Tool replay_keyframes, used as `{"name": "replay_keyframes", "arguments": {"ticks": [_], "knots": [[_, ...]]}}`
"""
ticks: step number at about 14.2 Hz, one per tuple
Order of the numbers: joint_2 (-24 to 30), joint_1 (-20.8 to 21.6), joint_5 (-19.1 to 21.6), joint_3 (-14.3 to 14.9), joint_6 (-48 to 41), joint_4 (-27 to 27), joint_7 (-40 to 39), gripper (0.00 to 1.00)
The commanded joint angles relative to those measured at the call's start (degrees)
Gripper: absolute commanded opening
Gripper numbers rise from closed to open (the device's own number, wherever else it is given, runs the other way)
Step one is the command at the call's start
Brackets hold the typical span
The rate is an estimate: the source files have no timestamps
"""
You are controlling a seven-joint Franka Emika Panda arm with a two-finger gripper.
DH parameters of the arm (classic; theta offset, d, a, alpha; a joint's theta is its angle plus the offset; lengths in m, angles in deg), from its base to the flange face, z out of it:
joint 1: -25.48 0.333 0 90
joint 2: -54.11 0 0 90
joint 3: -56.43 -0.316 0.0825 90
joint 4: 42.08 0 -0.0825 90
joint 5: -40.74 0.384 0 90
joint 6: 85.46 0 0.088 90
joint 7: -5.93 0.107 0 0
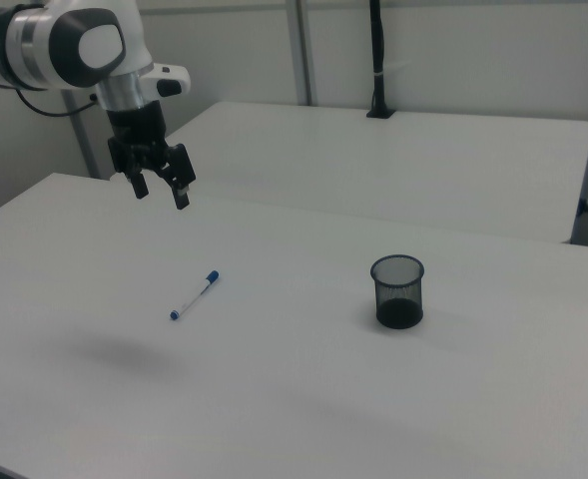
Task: Insert the marker
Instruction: 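Move the gripper down over the white marker with blue cap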
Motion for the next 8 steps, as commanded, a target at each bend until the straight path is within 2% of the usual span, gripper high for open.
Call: {"name": "replay_keyframes", "arguments": {"ticks": [1,8], "knots": [[-2.1,0.3,0.6,0.5,4.9,0.5,-4.6,1.0],[-13.8,0.7,0.6,0.4,15.3,0.0,-3.3,1.0]]}}
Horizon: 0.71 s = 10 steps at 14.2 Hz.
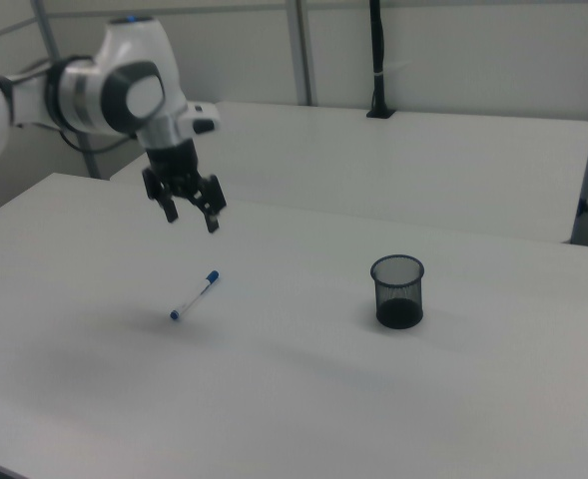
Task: Insert the marker
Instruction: 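Move the gripper down over the white marker with blue cap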
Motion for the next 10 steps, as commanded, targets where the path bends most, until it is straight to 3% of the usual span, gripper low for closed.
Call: {"name": "replay_keyframes", "arguments": {"ticks": [1,6,10], "knots": [[-5.5,0.8,0.7,0.3,5.5,-0.2,0.5,1.0],[-10.7,3.3,-0.7,0.4,11.2,-0.2,4.4,1.0],[-14.0,4.6,-2.8,0.4,16.0,-0.3,7.4,0.89]]}}
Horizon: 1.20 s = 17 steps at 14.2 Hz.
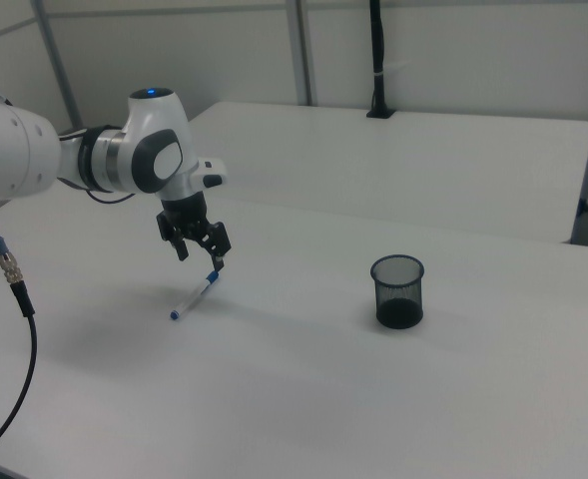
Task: Insert the marker
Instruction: 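Close the gripper on the marker's middle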
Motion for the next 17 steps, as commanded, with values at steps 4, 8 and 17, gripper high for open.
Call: {"name": "replay_keyframes", "arguments": {"ticks": [4,8,17], "knots": [[-4.0,1.8,-4.6,0.5,6.0,-0.3,5.1,0.78],[-6.0,1.9,-4.7,0.4,6.4,-1.2,5.1,0.6],[-7.6,2.6,-5.7,0.5,9.6,-1.3,5.8,0.25]]}}
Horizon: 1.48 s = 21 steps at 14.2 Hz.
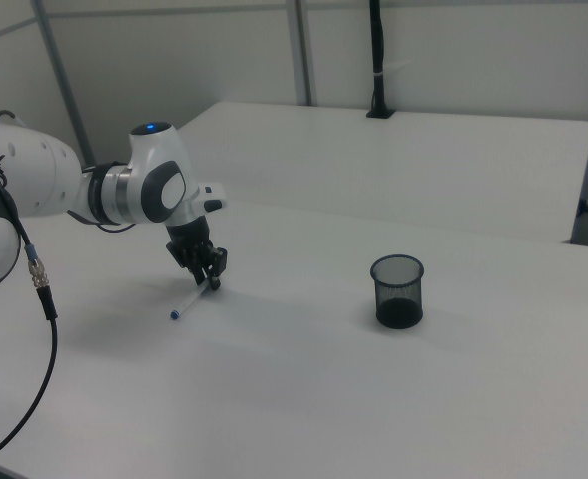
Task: Insert the marker
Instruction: 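Close the gripper on the marker's middle, then lift the marker and carry it over the black mesh cup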
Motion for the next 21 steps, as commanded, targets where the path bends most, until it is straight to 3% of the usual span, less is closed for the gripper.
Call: {"name": "replay_keyframes", "arguments": {"ticks": [1,4,8,10,17,21], "knots": [[-0.3,0.5,-1.4,0.5,1.2,-0.5,1.5,0.2],[-0.7,0.4,-1.5,0.5,1.2,-0.5,1.5,0.12],[-0.3,-0.5,-1.6,1.2,1.0,-2.8,1.0,0.11],[1.4,-3.7,-2.6,2.4,0.3,-6.7,1.0,0.12],[7.5,-12.7,-6.3,4.6,1.7,-7.7,0.7,0.13],[6.3,-16.7,-6.8,6.7,18.0,-7.3,1.3,0.14]]}}
